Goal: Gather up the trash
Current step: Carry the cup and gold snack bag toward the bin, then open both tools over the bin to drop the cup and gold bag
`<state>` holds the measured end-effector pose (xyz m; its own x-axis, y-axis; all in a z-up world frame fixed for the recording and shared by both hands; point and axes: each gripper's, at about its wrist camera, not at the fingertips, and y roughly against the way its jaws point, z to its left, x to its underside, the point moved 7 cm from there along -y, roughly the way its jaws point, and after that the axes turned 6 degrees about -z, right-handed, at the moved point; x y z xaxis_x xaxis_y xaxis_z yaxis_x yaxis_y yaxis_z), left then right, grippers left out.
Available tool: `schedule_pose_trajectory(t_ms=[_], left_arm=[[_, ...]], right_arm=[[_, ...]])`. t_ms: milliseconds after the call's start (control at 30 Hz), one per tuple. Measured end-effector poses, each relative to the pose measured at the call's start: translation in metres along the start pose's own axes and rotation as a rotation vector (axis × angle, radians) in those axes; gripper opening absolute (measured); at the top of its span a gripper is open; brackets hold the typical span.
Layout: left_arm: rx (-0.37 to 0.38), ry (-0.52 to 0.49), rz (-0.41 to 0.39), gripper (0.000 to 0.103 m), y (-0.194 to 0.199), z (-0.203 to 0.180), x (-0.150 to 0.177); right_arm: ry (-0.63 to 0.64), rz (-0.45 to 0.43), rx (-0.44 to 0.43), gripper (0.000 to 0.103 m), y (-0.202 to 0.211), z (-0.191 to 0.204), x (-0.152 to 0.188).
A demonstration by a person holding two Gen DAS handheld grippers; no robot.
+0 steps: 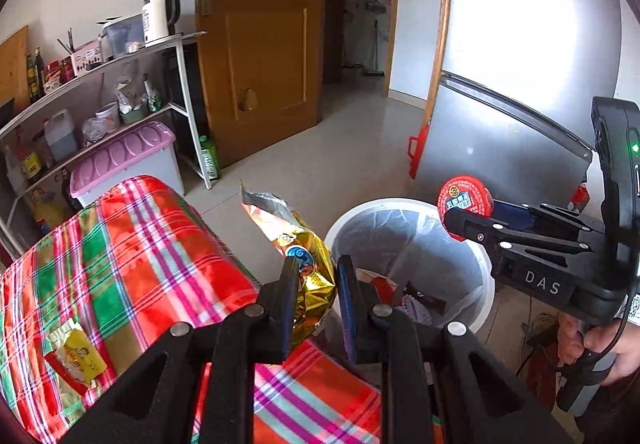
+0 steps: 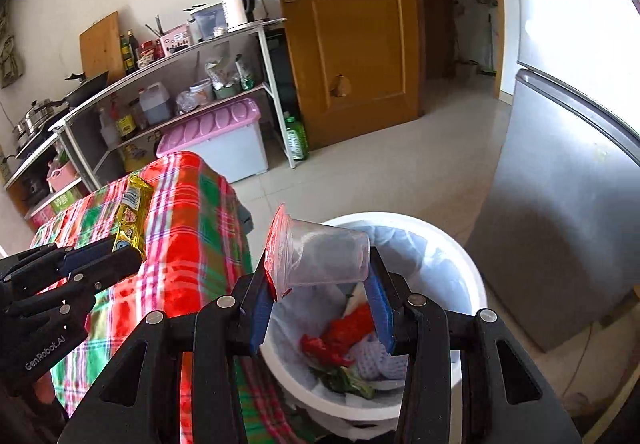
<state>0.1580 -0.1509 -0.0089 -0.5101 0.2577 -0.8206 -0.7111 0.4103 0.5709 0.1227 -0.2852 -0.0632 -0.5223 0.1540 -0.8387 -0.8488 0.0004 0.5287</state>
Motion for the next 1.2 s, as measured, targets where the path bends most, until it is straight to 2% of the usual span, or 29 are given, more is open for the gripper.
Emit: schedule_pose_trajectory(t_ms=[200,467,1200], left_arm=[[0.064,-0.020,0.038,0.020,-0.026,-0.036,0.000],[0.088,-0.036,0.112,0.021,-0.058,-0.063,0.013],[0.087,-0.014,0.221,0.023,-0.096,-0.067,0.041]], right_arm=[[-0.030,0.025,0.072,0.044,0.003,-0.042,0.010],[-0.062,0.080,0.110,0.044,-0.006,-0.076,0.031],[-0.035,0.215,0.131,0.044,-0.053,-0.089,0.070]])
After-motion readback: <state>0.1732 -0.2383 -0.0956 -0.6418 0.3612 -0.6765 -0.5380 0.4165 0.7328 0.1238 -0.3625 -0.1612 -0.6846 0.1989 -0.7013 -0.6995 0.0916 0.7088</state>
